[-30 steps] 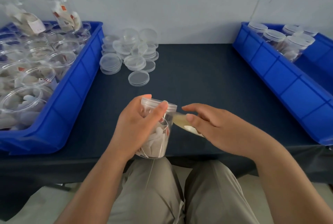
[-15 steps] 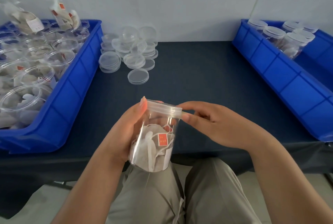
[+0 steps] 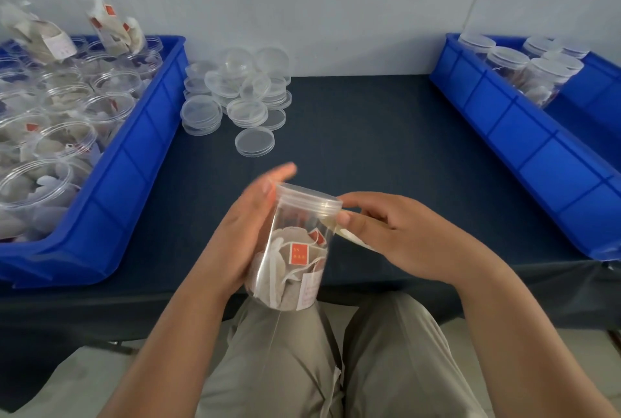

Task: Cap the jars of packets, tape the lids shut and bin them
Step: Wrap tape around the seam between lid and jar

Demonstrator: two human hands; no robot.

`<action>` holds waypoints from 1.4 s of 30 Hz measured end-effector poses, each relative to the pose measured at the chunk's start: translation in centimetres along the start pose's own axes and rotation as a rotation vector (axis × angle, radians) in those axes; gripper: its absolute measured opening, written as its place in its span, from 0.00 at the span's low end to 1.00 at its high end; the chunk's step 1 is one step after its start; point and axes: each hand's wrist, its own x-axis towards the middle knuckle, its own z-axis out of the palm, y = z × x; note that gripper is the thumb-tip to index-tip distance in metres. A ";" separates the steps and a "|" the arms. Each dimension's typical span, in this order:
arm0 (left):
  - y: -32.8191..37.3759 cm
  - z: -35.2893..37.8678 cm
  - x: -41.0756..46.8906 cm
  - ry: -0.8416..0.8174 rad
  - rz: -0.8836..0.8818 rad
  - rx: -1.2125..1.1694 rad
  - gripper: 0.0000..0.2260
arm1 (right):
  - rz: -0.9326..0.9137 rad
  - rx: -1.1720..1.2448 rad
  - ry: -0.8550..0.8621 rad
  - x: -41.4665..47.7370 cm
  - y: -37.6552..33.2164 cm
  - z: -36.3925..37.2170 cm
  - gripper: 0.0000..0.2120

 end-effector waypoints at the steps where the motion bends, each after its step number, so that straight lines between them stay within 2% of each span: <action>1: -0.1 0.0 0.0 0.044 0.030 0.066 0.29 | 0.012 0.001 0.011 0.0 0.0 0.1 0.18; 6: 0.4 0.5 0.1 0.199 0.045 0.294 0.20 | 0.043 0.012 0.066 0.0 -0.1 0.2 0.19; 10: 0.7 1.7 0.0 0.237 0.071 0.331 0.12 | 0.041 0.007 0.141 0.0 -0.8 0.9 0.20; 11: 0.8 2.1 0.0 0.237 0.073 0.371 0.18 | 0.034 0.004 0.170 0.1 -1.1 1.2 0.18; 13: 0.7 2.5 0.0 0.268 0.108 0.466 0.42 | 0.021 0.002 0.223 0.3 -1.5 1.8 0.16; 14: 0.7 2.5 0.0 0.291 0.121 0.482 0.47 | 0.018 0.000 0.236 0.4 -1.5 1.9 0.16; 16: 0.9 2.3 0.2 0.319 0.129 0.485 0.45 | 0.010 -0.003 0.225 0.5 -1.4 1.9 0.17; 18: 1.0 2.0 0.4 0.311 0.133 0.476 0.42 | 0.004 0.001 0.146 0.5 -1.1 1.4 0.18; 20: 1.0 1.6 0.7 0.303 0.113 0.450 0.41 | -0.006 0.020 0.067 0.5 -0.8 0.6 0.20; 23: 1.4 0.7 0.8 0.258 0.064 0.367 0.41 | -0.011 0.028 0.042 0.4 -0.5 -0.3 0.24; 28: 1.6 -0.7 0.0 0.047 -0.019 0.039 0.41 | -0.061 -0.038 0.051 0.7 -1.0 -1.2 0.21; 33: 1.0 -0.9 0.0 -0.014 -0.148 -0.283 0.41 | -0.085 -0.021 0.050 1.1 -1.0 -1.8 0.18; 36: 0.8 -1.5 0.1 -0.097 -0.132 -0.364 0.37 | -0.071 -0.019 0.033 1.2 -0.7 -2.1 0.20; 40: 0.3 -1.5 0.2 -0.188 -0.091 -0.369 0.38 | -0.075 -0.007 -0.010 1.3 -0.8 -1.8 0.20; 42: 0.0 -1.4 0.2 -0.248 -0.080 -0.374 0.35 | -0.087 0.017 -0.038 1.3 -0.9 -1.5 0.20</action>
